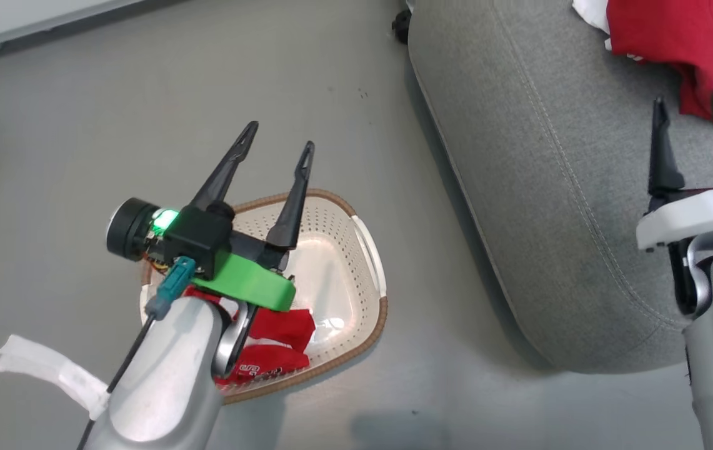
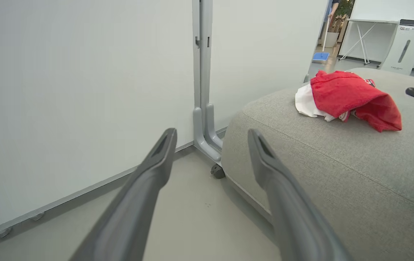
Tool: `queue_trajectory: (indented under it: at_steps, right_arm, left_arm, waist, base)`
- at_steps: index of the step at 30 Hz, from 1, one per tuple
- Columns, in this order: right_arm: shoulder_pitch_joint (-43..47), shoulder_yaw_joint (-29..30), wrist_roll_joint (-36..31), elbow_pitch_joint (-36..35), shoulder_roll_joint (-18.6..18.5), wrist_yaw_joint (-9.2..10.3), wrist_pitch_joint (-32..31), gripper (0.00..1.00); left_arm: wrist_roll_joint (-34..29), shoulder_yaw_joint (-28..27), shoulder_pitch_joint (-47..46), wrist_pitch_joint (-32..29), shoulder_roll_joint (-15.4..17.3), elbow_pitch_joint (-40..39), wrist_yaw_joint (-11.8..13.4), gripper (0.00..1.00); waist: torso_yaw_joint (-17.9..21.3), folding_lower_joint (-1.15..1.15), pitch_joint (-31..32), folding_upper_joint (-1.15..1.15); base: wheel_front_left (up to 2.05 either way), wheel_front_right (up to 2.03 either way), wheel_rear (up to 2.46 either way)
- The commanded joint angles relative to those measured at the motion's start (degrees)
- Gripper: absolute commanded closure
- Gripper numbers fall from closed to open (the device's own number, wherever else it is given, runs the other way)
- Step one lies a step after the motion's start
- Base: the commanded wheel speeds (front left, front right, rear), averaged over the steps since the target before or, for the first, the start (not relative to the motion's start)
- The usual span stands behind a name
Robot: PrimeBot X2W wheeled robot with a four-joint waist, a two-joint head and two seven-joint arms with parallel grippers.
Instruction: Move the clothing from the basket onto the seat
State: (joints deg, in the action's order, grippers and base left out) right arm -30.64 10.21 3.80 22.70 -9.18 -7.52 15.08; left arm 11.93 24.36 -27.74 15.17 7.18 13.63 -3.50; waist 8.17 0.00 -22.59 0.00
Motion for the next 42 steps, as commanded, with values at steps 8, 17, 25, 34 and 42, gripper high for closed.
queue_trajectory:
  at_steps: [8, 17, 25, 34, 42]
  right_arm:
    - [5.0, -5.4, 1.9, -3.7, 2.2, 0.05, 0.1, 0.0]
    - [7.1, -8.6, 1.2, -5.8, 4.2, 0.05, 0.1, 0.0]
    - [10.3, -10.6, 1.6, -8.0, 5.5, 0.05, 0.1, 0.0]
    - [16.0, -12.5, 1.5, -11.2, 6.1, 0.05, 0.1, 0.0]
    - [21.8, -13.0, 2.3, -14.0, 6.2, 0.05, 0.1, 0.0]
  left_arm:
    - [0.4, -8.6, 6.2, 0.0, 0.0, -1.2, 1.1, 0.0]
    - [-0.4, -16.6, 10.8, 0.0, -1.4, -1.4, 0.6, 0.0]
    - [-1.7, -21.3, 15.0, 0.0, -2.4, -1.4, 0.0, 0.0]
    - [-3.0, -23.5, 19.0, 0.0, -3.4, -1.9, -0.9, 0.0]
    - [-3.8, -23.3, 21.6, 0.0, -3.9, -2.2, -1.2, 0.0]
  waist:
    - [-7.2, 0.0, 7.1, 0.0]
    - [-11.8, 0.0, 11.1, 0.0]
    - [-14.3, 0.0, 14.5, 0.0]
    - [-15.9, 0.0, 17.2, 0.0]
    - [-16.4, 0.0, 19.4, 0.0]
  base:
    - [0.0, 0.0, 0.0]
    - [0.0, 0.0, 0.0]
    - [0.0, 0.0, 0.0]
    - [0.0, 0.0, 0.0]
    - [0.0, 0.0, 0.0]
